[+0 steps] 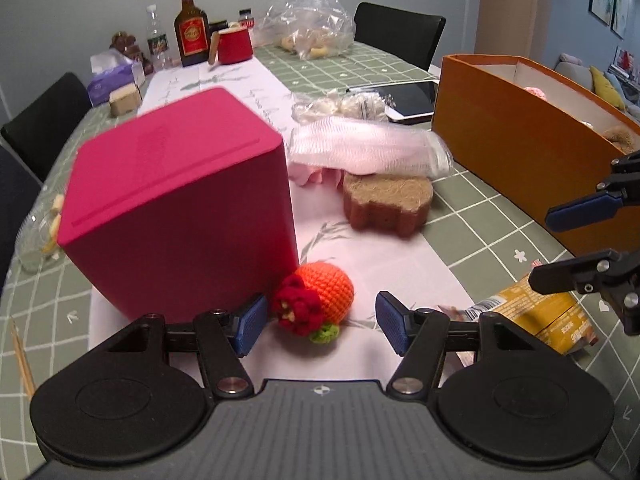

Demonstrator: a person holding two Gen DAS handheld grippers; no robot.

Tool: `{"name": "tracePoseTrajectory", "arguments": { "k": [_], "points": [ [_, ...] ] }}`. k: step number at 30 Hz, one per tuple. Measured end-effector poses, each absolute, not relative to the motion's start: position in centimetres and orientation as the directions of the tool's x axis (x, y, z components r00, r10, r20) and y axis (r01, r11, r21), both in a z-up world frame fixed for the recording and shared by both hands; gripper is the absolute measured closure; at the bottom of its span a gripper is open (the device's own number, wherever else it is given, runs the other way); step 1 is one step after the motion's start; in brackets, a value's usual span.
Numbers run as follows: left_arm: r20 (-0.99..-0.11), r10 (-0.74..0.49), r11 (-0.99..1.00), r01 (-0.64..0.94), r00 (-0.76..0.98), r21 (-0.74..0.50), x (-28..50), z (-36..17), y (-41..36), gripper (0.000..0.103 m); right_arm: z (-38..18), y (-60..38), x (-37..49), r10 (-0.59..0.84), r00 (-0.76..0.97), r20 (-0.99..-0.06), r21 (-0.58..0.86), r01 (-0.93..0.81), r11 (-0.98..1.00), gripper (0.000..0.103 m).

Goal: Organize soft objects
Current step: 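Grasp the crocheted strawberry with the left tool while the right tool grasps the gold snack packet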

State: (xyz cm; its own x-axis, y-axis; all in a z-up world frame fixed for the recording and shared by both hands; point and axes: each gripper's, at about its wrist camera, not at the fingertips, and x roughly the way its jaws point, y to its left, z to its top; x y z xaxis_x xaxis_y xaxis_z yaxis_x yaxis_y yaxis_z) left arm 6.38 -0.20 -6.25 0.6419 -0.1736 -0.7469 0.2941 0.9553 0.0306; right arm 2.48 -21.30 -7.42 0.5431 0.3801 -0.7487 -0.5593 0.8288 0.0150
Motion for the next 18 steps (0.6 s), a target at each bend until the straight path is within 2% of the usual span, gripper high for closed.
{"name": "tracePoseTrajectory", "arguments": {
  "k": [2,4,8,10,18],
  "points": [
    [-0.748,-0.194,0.953,0.302,0.634,0.009,6.4,-6.6,0.0,0.029,-7.6,-21.0,2.4,0.401,0.53,-0.747,0.022,-0.584,0.812,0.049],
    [-0.748,-0.194,0.952,0.304,0.635,0.012,6.4,-6.7,-0.1,0.027,-7.7,-20.6,2.0,0.429,0.511,-0.745,0.025,-0.621,0.783,0.04],
    [-0.744,-0.194,0.961,0.278,0.64,-0.012,6.7,-6.7,0.0,0.027,-8.2,-19.5,1.2,0.442,0.494,-0.749,-0.016,-0.68,0.733,0.039],
    [-0.734,-0.189,0.968,0.251,0.652,-0.026,6.8,-6.6,0.2,0.027,-8.6,-19.2,0.8,0.441,0.496,-0.748,-0.049,-0.704,0.709,0.031],
    [-0.732,-0.168,0.976,0.215,0.661,-0.029,7.2,-7.1,0.0,0.026,-9.4,-19.1,0.7,0.473,0.445,-0.76,-0.033,-0.754,0.657,0.028]
  ]
}}
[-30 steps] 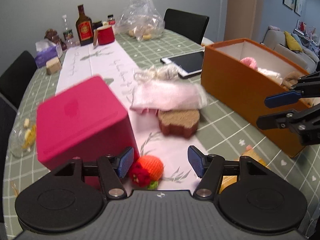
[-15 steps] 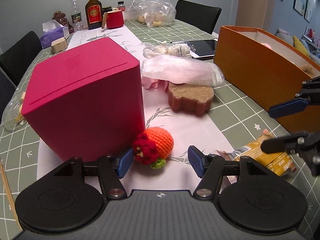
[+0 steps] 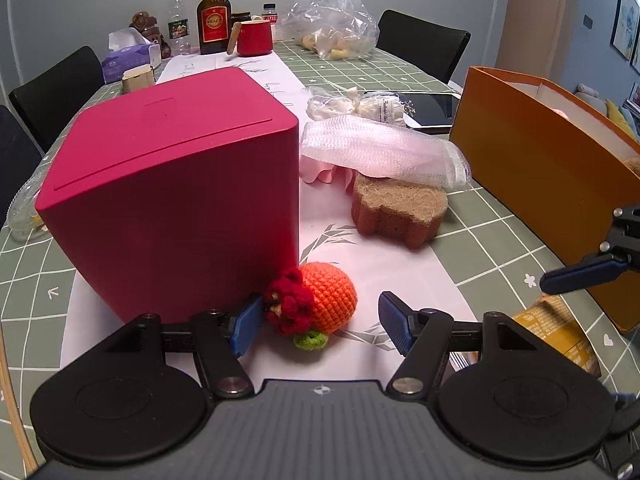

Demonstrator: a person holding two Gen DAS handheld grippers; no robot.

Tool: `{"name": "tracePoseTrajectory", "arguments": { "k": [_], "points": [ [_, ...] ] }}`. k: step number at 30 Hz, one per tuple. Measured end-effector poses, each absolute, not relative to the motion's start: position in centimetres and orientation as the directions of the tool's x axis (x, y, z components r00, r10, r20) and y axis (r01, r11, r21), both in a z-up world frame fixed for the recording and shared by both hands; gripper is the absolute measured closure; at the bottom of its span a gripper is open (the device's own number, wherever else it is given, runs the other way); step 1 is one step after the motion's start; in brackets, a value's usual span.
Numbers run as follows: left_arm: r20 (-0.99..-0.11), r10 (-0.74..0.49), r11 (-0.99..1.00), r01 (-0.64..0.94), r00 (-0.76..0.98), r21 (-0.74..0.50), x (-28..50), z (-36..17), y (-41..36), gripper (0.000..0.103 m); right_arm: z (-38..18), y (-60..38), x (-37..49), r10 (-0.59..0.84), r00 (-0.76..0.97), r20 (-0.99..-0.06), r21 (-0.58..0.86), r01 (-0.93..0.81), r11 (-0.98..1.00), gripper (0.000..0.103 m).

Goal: Organize soft objects
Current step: 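Grasp the crocheted strawberry with the left tool while the right tool grasps the gold snack packet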

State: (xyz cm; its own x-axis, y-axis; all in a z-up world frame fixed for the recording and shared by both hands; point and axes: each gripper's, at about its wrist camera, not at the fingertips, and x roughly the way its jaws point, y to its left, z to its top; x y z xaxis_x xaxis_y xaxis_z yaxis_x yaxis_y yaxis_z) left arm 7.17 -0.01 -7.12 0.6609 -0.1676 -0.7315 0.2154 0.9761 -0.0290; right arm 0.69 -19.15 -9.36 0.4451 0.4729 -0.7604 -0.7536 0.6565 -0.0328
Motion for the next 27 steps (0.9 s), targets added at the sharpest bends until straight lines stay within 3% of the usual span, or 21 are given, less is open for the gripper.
{"name": "tracePoseTrajectory", "arguments": {
  "k": [9,12,15,17,20,27],
  "points": [
    [-0.749,-0.151,0.98,0.2,0.646,-0.026,7.9,-7.7,-0.3,0.026,-9.7,-18.7,0.0,0.479,0.408,-0.777,-0.064,-0.808,0.585,0.026],
    [-0.747,-0.15,0.978,0.208,0.648,-0.016,7.9,-7.7,-0.6,0.026,-9.8,-18.6,-0.3,0.453,0.397,-0.798,-0.112,-0.837,0.535,0.015],
    [-0.746,-0.149,0.977,0.212,0.649,-0.012,7.9,-7.7,-0.8,0.028,-10.8,-18.5,-0.2,0.388,0.412,-0.825,-0.18,-0.841,0.511,0.015],
    [-0.749,-0.135,0.979,0.203,0.649,0.0,7.9,-7.8,-0.8,0.038,-11.4,-18.6,0.2,0.365,0.413,-0.835,-0.184,-0.833,0.523,0.019],
    [-0.755,-0.143,0.98,0.198,0.641,-0.017,8.0,-7.7,-0.5,0.044,-11.5,-18.9,0.6,0.364,0.413,-0.835,-0.173,-0.824,0.539,0.026],
    [-0.758,-0.158,0.979,0.202,0.633,-0.035,7.4,-7.3,0.0,0.045,-11.1,-19.4,0.6,0.364,0.405,-0.839,-0.155,-0.818,0.554,0.041]
  ]
}}
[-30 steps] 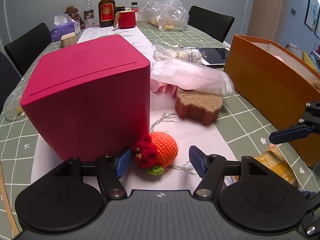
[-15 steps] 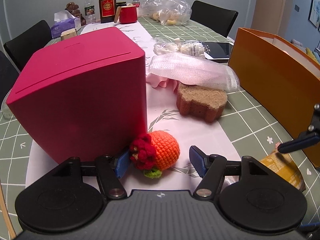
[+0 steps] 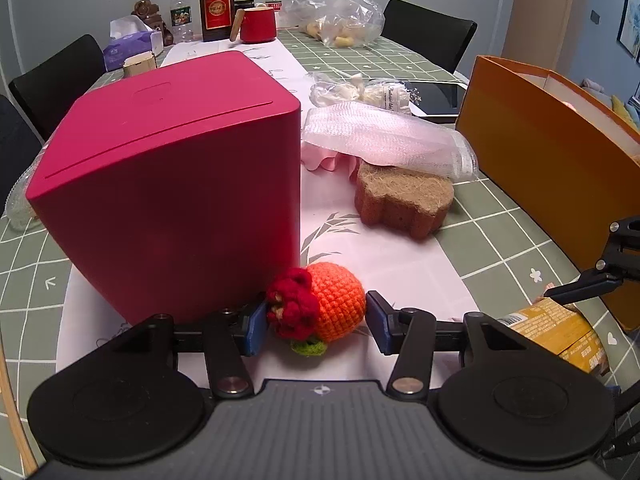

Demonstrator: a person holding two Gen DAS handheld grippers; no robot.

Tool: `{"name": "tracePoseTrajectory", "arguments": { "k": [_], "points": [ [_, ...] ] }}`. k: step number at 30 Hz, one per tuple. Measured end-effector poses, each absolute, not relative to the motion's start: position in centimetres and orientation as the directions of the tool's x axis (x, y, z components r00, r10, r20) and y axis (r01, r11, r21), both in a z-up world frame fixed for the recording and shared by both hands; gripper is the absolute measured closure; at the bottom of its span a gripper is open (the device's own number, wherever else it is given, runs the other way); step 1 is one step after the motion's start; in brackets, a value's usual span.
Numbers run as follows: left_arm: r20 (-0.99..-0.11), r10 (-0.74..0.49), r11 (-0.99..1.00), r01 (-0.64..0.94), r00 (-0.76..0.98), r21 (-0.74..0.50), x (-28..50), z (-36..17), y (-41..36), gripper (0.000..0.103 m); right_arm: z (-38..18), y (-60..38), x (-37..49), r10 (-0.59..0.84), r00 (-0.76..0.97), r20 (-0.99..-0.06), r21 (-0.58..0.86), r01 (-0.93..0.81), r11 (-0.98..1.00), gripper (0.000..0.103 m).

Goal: Organize soft objects
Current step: 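Grasp the crocheted strawberry with the left tool while the right tool grasps the gold snack packet, then carry the strawberry and snack packet with both tools over the orange box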

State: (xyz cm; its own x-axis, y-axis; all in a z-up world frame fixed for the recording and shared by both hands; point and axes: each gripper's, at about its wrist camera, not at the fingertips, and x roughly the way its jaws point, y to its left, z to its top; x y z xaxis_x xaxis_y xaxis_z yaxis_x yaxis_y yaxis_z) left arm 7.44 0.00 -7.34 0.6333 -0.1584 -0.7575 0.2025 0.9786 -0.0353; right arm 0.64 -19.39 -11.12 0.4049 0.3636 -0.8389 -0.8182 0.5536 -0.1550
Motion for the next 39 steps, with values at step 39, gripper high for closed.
{"name": "tracePoseTrajectory", "arguments": {
  "k": [39],
  "points": [
    [-0.649,-0.221,0.965,0.26,0.728,-0.036,4.4,-1.5,-0.9,0.045,-5.7,-20.9,1.2,0.357,0.544,-0.759,-0.18,-0.703,0.688,0.05]
  ]
}}
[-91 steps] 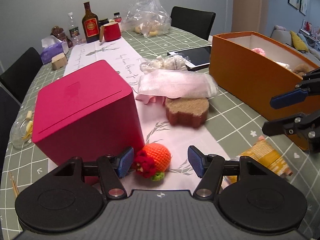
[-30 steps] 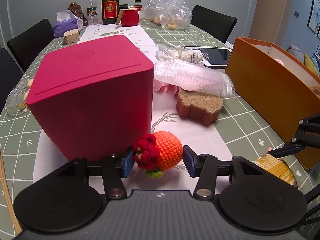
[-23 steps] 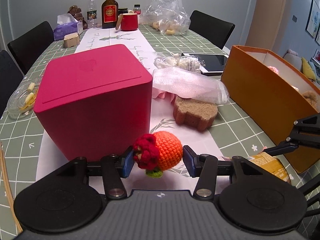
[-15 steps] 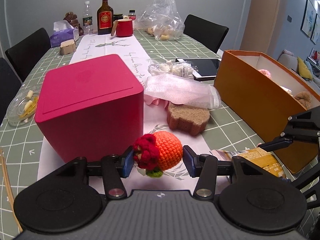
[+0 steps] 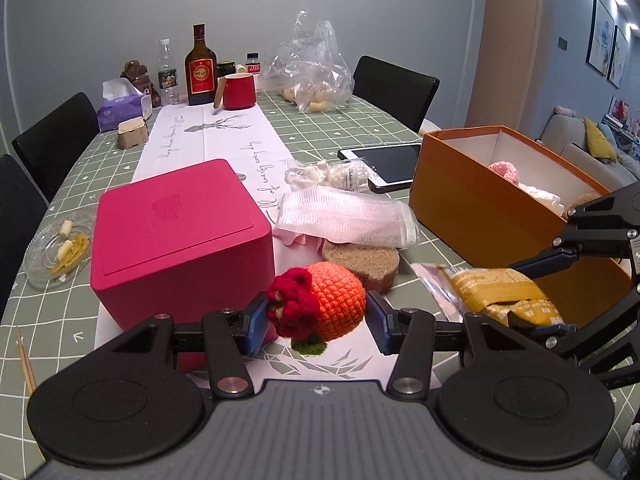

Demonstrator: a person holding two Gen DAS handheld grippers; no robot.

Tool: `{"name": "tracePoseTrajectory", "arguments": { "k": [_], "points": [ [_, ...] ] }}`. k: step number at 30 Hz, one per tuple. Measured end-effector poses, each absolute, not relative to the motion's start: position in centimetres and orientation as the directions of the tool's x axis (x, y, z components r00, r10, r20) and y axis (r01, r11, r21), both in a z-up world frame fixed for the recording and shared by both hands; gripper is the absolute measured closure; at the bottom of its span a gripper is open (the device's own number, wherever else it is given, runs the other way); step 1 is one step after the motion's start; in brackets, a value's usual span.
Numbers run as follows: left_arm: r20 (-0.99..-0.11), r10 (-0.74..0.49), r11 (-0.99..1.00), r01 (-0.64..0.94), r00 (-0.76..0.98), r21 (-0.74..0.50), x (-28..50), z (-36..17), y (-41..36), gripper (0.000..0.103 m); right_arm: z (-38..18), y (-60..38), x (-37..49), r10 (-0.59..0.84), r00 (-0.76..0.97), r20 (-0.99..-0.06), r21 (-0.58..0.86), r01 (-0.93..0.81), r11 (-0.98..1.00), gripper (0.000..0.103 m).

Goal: Organize soft objects
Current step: 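Carry the strawberry and snack packet with both tools over the orange box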

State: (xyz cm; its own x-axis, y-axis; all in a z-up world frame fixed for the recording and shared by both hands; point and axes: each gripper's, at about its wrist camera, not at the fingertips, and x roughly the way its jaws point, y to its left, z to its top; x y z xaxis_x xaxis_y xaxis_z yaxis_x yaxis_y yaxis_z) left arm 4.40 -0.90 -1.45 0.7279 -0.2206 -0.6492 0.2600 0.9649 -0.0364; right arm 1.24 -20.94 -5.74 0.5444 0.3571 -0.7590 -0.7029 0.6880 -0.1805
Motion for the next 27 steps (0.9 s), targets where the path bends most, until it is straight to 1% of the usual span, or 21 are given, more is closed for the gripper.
{"name": "tracePoseTrajectory", "arguments": {
  "k": [5,10,18,23,27],
  "points": [
    [-0.628,-0.221,0.963,0.27,0.746,-0.018,3.7,-0.3,-1.3,0.045,-4.5,-21.5,1.1,0.369,0.575,-0.731,-0.183,-0.685,0.705,0.05],
    [-0.641,-0.204,0.955,0.293,0.74,0.035,3.7,1.1,-2.7,0.045,-3.0,-22.1,1.1,0.365,0.61,-0.704,-0.189,-0.656,0.731,0.05],
    [-0.592,-0.226,0.949,0.313,0.774,0.047,4.3,5.3,-5.0,0.045,0.2,-23.9,1.0,0.367,0.679,-0.636,-0.198,-0.603,0.773,0.05],
    [-0.573,-0.243,0.931,0.354,0.783,0.087,4.6,7.3,-7.7,0.045,2.4,-25.8,0.6,0.352,0.728,-0.588,-0.203,-0.554,0.807,0.05],
    [-0.555,-0.272,0.917,0.386,0.786,0.097,4.6,8.5,-9.8,0.045,3.6,-27.5,0.1,0.33,0.76,-0.56,-0.216,-0.519,0.827,0.05]
  ]
}}
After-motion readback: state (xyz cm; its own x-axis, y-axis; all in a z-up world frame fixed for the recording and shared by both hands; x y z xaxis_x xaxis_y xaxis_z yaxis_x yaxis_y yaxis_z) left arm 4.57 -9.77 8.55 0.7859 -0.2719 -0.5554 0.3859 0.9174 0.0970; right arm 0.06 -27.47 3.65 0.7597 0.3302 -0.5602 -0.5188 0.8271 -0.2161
